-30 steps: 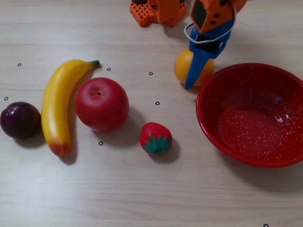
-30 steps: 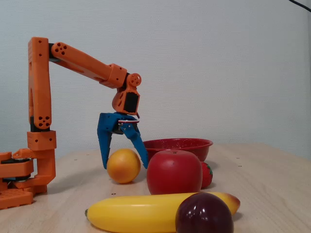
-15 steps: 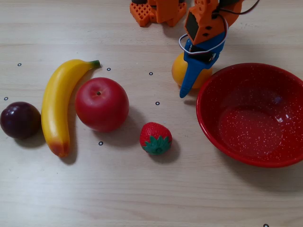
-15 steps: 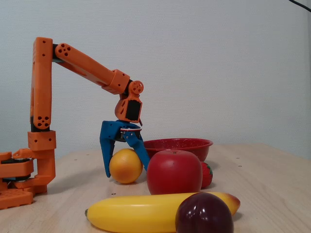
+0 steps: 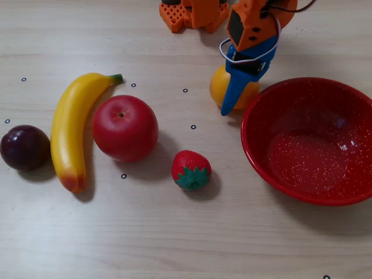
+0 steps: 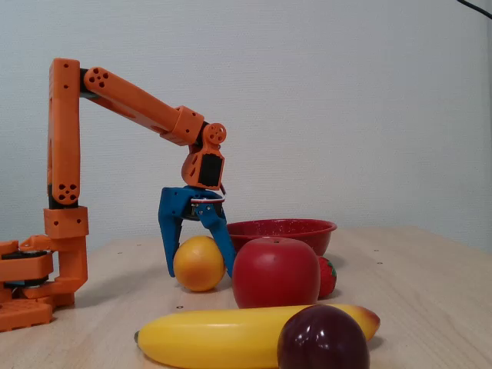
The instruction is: Put the peach in the red bowl.
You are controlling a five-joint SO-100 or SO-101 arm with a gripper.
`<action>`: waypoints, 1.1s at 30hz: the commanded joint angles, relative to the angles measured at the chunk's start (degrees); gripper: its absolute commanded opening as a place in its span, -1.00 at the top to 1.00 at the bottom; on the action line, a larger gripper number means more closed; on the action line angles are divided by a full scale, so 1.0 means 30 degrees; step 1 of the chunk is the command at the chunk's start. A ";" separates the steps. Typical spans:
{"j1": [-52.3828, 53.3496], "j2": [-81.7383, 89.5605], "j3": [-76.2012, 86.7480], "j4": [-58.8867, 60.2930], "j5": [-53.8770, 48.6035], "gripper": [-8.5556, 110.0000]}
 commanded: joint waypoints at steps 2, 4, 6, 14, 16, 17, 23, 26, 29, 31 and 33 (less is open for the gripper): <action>-0.1289 0.1758 0.0293 0.1230 0.0674 0.85; -0.1699 0.3018 -0.0176 0.2549 0.1201 0.85; -0.1992 0.4687 -0.1230 0.4453 0.1758 0.85; -0.1875 0.7646 -1.1719 1.1807 0.3779 0.85; -0.1436 0.7764 -1.4531 1.1807 0.4688 0.86; -0.1055 0.7500 -1.6113 1.1807 0.5098 0.86; 0.1582 0.5332 -2.0273 1.0107 0.6504 0.86; 0.2490 0.3867 -2.0156 0.8350 0.7236 0.86; 0.2725 0.1729 -1.9834 0.6650 0.7705 0.86; 0.2783 0.0088 -1.9834 0.5889 0.8086 0.86; 0.2695 -0.1377 -1.9775 0.5186 0.8262 0.86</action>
